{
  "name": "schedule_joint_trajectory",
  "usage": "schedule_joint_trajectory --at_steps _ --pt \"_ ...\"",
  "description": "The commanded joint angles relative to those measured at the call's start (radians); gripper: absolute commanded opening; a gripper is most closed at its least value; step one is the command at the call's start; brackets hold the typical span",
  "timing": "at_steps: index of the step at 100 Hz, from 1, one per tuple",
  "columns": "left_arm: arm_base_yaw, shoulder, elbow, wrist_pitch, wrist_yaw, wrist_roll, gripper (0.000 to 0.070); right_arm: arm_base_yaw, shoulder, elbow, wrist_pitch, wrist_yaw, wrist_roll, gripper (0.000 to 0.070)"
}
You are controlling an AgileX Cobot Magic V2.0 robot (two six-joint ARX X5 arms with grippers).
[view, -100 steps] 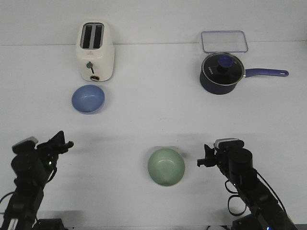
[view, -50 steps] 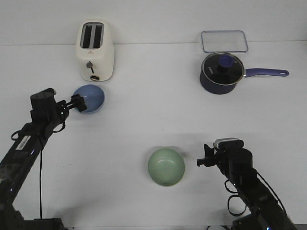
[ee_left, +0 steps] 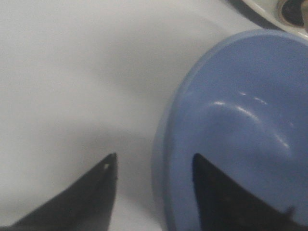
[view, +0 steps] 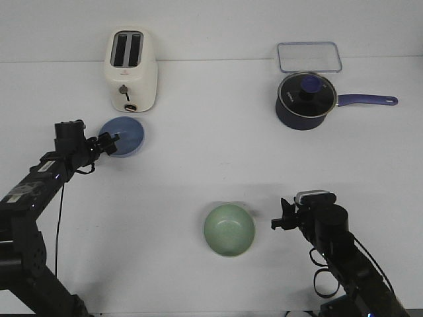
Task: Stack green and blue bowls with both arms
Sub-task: 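Lift the blue bowl with the left gripper and carry it over the green bowl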
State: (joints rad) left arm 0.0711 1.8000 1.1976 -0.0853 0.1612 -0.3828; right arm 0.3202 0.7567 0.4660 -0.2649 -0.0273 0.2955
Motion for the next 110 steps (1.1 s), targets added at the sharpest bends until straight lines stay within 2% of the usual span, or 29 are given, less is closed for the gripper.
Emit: schedule_joint_trajectory --at_steps 1,3,27,50,63,79,95,110 --pt "0.0 0.016 0.026 0.02 0.007 0.012 0.0021 0.005 0.004 0.006 0.01 -0.002 -0.006 0.0248" --pt "0.0 0.015 0.027 0.023 0.009 0.012 0.0 0.005 0.004 0.006 0.009 -0.002 -0.006 0.0248" --pt "0.0 -0.068 0.03 -0.029 0.149 0.018 0.0013 0.005 0.003 0.006 0.002 -0.002 -0.006 0.0248" --pt "-0.078 -0.257 0.001 -0.208 0.208 0.14 0.0013 0.005 0.003 0.006 0.002 -0.002 -0.006 0.0248" --pt "-0.196 -0.4 -0.091 -0.205 0.282 0.134 0.0013 0.005 0.003 0.006 0.002 -0.002 -0.006 0.0248" --pt "-0.411 -0.517 -0.198 -0.199 0.281 0.115 0.0013 0.006 0.003 0.006 0.002 -0.008 -0.006 0.0248" --pt "-0.6 -0.52 -0.241 -0.141 0.28 0.065 0.0013 0.006 0.003 0.006 0.002 -0.01 -0.006 0.0248" --pt "-0.723 -0.47 -0.241 -0.064 0.219 0.049 0.0013 0.006 0.003 0.006 0.002 -0.01 -0.006 0.0248"
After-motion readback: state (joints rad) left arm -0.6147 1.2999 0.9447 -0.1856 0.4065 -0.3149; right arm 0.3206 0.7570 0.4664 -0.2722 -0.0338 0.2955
